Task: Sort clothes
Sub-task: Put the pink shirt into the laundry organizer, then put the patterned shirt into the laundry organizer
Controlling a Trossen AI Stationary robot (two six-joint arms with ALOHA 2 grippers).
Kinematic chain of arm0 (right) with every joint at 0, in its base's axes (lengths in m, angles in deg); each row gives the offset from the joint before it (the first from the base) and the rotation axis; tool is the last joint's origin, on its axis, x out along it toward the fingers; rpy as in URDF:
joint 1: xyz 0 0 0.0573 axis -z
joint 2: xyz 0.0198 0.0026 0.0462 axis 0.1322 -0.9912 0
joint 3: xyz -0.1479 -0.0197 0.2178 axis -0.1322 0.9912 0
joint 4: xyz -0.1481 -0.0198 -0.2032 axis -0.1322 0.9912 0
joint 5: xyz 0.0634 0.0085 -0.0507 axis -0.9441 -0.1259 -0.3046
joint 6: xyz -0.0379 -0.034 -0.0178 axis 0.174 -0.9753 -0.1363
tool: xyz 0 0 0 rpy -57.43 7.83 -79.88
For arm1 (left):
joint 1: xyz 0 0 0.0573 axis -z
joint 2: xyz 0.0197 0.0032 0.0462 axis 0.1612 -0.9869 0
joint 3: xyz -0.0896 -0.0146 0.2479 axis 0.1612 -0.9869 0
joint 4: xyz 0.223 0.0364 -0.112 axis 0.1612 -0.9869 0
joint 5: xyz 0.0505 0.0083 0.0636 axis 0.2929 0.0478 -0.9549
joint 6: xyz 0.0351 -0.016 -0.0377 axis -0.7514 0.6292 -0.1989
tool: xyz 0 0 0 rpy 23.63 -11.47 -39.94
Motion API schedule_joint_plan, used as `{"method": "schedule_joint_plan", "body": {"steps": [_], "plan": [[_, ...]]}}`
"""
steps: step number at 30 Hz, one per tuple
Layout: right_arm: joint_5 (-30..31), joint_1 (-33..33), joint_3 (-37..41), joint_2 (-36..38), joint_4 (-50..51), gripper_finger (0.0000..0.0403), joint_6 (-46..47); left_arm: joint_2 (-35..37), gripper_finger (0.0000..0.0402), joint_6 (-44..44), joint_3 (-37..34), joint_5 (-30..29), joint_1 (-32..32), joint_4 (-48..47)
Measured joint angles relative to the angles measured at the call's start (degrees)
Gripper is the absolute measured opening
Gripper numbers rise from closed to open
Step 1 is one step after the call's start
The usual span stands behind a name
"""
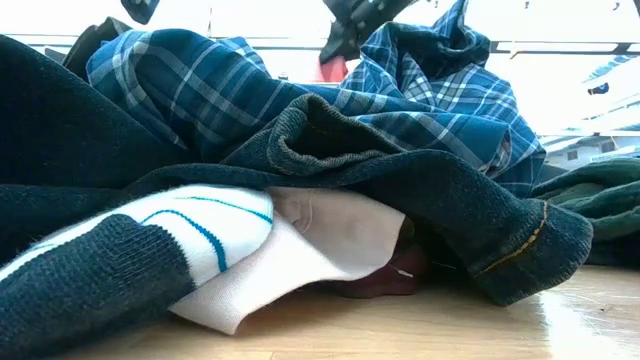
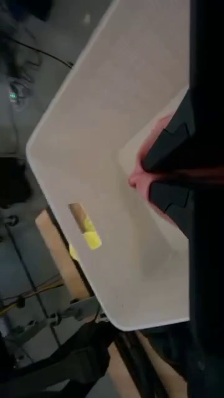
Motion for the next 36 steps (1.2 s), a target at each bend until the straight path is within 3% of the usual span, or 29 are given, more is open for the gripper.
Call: {"method": "schedule_joint_plan", "body": {"steps": [9,16,27,36], "plan": [[-1.9,0.1,-1.6,1.3,1.1,0.0128,2.2,0.0,0.0087,-0.2,0.0,0.8,0.0,-0.2],[-1.9,-0.8,-5.8,3.5,5.6,0.0166,1.7,0.0,0.0087,-0.2,0.0,0.8,0.0,-0.1],[-1.8,-3.8,-6.9,12.9,19.8,0.0166,8.5,-3.0,0.0087,3.4,0.0,0.7,-0.1,3.1],[-1.7,-7.4,-6.9,23.3,30.9,0.0166,12.1,-12.5,0.0109,9.9,0.0,-0.9,-0.4,12.5]]}}
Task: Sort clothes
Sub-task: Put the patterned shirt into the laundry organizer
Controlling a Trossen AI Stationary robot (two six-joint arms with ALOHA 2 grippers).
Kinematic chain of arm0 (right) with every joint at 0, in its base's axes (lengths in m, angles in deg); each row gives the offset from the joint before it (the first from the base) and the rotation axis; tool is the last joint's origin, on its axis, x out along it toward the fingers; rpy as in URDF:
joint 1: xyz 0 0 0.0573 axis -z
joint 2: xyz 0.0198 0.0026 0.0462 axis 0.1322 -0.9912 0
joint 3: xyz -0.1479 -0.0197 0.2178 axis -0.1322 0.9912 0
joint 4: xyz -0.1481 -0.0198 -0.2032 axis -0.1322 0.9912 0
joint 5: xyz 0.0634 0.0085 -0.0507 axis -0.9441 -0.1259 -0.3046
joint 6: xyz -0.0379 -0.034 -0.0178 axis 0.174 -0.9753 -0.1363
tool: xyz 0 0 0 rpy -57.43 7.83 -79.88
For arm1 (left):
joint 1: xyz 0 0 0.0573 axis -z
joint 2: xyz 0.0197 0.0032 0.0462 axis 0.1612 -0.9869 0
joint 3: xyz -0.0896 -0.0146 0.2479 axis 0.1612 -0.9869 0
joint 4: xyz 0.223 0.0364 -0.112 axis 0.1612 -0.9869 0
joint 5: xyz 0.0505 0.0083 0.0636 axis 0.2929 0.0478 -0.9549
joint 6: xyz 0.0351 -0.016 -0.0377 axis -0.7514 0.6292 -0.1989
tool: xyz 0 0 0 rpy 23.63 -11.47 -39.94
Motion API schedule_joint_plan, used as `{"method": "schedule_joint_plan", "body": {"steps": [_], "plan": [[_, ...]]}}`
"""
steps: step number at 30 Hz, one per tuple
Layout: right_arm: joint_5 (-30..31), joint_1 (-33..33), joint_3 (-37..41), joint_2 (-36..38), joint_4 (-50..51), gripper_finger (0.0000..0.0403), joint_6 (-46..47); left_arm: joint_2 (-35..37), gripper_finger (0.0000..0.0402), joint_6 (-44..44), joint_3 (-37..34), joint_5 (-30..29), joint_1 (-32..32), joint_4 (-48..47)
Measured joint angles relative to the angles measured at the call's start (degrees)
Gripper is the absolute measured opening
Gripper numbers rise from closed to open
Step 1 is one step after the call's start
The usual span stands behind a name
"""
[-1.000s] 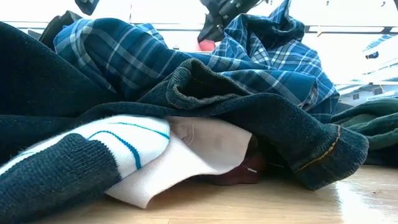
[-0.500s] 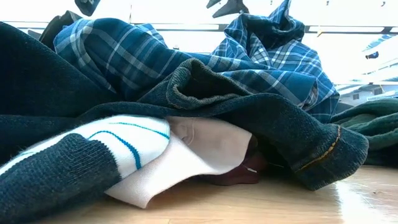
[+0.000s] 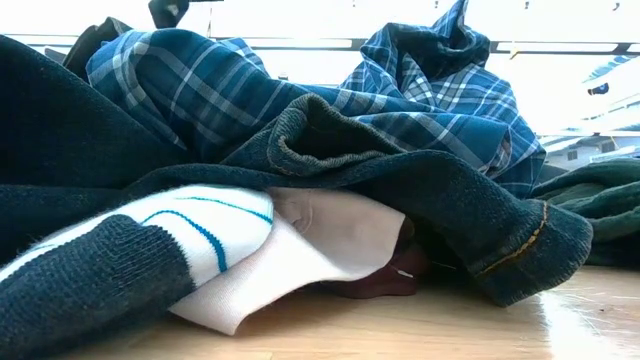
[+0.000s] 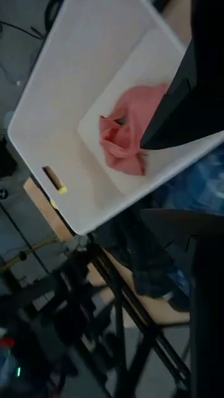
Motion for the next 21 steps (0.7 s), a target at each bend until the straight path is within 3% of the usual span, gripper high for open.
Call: {"method": "schedule_joint_plan", "body": {"steps": [3,7,13,21], "plan": [[0.5,-1.9,0.0,3.4,3.4,0.0166,1.6,-4.7,0.0132,0.1,0.0,-1.0,-0.7,3.8],[0.9,-4.3,0.0,7.8,7.8,0.0166,3.7,-11.1,0.0155,-6.1,0.0,-4.1,-1.4,11.5],[1.4,-7.0,0.0,12.8,13.4,0.0166,6.0,-21.8,0.0157,-4.1,0.0,-1.1,-1.5,25.9],[2.2,-8.7,0.0,16.6,17.0,0.0166,5.3,-32.9,0.0157,-1.2,0.0,-0.7,-1.6,31.1]]}}
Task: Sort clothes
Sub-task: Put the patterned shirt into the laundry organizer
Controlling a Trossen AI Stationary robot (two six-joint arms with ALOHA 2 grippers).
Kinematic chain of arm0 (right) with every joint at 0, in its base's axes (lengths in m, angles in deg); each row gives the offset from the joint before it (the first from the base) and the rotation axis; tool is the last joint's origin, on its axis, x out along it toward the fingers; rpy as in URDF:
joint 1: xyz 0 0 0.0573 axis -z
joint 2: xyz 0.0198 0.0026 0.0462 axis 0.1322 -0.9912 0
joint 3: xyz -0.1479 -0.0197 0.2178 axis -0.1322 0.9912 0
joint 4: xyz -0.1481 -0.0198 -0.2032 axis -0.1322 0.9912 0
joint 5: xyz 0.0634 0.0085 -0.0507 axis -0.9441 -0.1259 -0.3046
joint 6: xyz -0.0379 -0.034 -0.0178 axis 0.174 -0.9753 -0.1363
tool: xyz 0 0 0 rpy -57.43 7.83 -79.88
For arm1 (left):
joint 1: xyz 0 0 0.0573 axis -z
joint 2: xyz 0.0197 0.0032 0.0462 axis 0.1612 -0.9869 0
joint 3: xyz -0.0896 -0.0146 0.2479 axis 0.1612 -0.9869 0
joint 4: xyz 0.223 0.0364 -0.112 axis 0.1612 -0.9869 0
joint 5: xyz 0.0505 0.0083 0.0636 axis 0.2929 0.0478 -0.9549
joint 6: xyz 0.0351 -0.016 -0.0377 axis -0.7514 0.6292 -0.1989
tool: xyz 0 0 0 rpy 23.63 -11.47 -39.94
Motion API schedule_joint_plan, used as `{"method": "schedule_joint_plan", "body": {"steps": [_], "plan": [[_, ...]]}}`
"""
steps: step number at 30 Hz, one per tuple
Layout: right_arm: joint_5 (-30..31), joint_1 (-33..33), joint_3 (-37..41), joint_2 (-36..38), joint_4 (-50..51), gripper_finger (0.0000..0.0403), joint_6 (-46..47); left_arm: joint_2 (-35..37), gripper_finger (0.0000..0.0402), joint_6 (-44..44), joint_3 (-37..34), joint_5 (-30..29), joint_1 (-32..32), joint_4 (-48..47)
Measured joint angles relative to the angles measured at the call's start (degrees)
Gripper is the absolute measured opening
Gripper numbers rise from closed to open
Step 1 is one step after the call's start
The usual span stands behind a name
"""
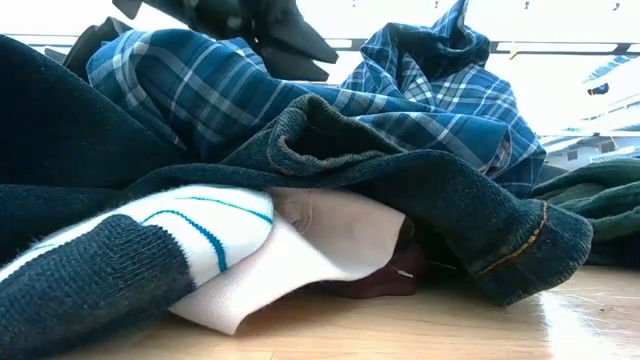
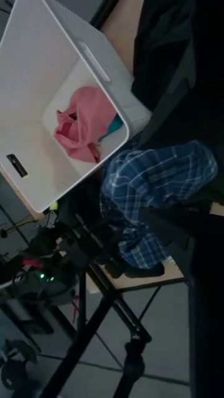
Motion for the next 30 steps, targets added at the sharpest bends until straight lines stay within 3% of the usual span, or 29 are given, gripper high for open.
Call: {"method": "schedule_joint_plan", "body": {"steps": [5,20,23,27,30], "plan": [[0.0,0.0,0.0,1.2,0.6,0.0166,-1.9,-4.0,0.0157,-0.2,0.0,1.5,0.0,-1.1],[0.0,0.0,0.0,1.7,0.7,0.0166,-5.2,-5.7,0.0153,-0.8,0.1,4.2,0.7,-20.5],[0.0,0.0,0.0,1.7,0.7,0.0166,-5.1,-5.7,0.0116,2.9,0.1,4.3,0.7,-23.1],[0.0,0.0,0.0,1.4,0.6,0.0166,-4.4,-5.6,0.0019,7.2,0.1,6.0,0.7,-23.3],[0.0,0.0,0.0,1.1,0.6,0.0166,-3.8,-5.2,0.0007,7.6,2.3,6.1,1.0,-23.5]]}}
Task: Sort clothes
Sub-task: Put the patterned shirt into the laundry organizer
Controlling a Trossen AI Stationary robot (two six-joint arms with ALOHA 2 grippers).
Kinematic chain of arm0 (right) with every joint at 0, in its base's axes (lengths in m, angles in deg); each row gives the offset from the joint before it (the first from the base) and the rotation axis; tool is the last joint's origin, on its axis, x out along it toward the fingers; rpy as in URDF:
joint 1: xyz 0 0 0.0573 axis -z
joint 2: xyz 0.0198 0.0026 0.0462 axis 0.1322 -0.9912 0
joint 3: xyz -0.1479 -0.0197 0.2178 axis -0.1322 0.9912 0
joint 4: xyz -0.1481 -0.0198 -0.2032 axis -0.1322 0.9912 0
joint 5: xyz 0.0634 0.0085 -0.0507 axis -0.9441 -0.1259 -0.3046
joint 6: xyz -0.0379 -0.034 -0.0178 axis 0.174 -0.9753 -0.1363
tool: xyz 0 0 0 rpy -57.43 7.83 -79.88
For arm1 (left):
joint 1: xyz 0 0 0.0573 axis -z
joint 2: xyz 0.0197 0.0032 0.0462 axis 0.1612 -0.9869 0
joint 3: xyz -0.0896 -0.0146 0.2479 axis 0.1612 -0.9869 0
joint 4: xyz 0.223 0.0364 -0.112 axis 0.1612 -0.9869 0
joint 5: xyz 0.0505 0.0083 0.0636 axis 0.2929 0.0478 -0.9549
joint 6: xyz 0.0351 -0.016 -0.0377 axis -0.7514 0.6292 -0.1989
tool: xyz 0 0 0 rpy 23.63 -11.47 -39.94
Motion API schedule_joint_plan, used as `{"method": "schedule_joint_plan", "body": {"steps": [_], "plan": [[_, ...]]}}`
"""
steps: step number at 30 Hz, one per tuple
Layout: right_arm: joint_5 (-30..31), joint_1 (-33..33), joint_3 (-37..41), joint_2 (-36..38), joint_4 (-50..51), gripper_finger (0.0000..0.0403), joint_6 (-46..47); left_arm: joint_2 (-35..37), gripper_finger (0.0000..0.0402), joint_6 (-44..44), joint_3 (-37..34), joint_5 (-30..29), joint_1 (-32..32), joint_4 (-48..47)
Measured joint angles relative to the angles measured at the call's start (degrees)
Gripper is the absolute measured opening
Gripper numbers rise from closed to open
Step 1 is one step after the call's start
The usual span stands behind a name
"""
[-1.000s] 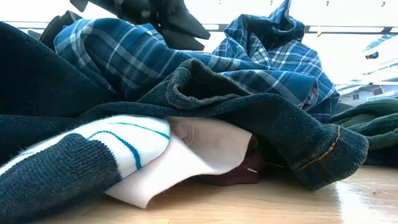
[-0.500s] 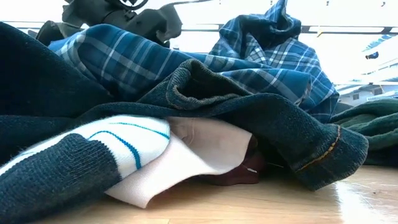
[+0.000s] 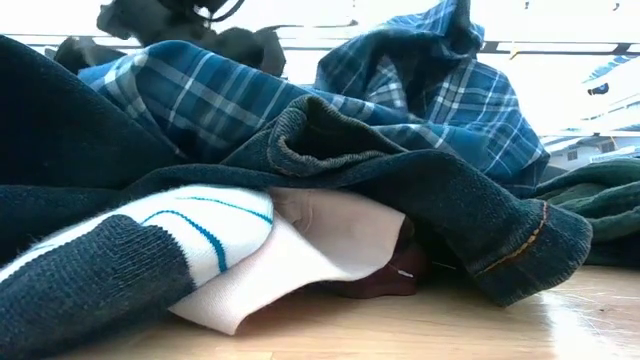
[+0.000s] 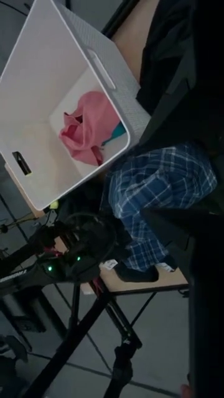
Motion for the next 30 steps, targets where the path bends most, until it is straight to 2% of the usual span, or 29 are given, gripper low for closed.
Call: {"method": "schedule_joint_plan", "body": {"steps": [4,7,15,20,27,30], "plan": [[0.0,0.0,0.0,-0.8,0.0,0.0166,0.5,2.0,0.0003,-5.1,4.9,0.0,0.3,-0.4],[0.0,0.0,0.0,-1.8,0.0,0.0166,0.6,4.2,0.0002,-10.2,10.3,-0.5,0.3,-4.4],[2.4,0.0,3.0,-3.6,0.0,0.0166,0.6,8.9,0.0001,-20.0,30.3,-2.0,0.4,-17.1],[2.8,0.0,9.5,-3.2,-0.2,0.0166,1.3,8.9,0.0,-24.4,43.0,-3.5,0.6,-22.9],[2.8,-0.1,22.6,-0.5,-2.6,0.0166,5.6,8.8,0.0,-29.5,54.1,-6.2,0.6,-22.7],[2.8,-1.4,29.3,1.1,-5.0,0.0166,8.3,8.9,0.0,-32.4,57.5,-9.7,0.6,-22.1]]}}
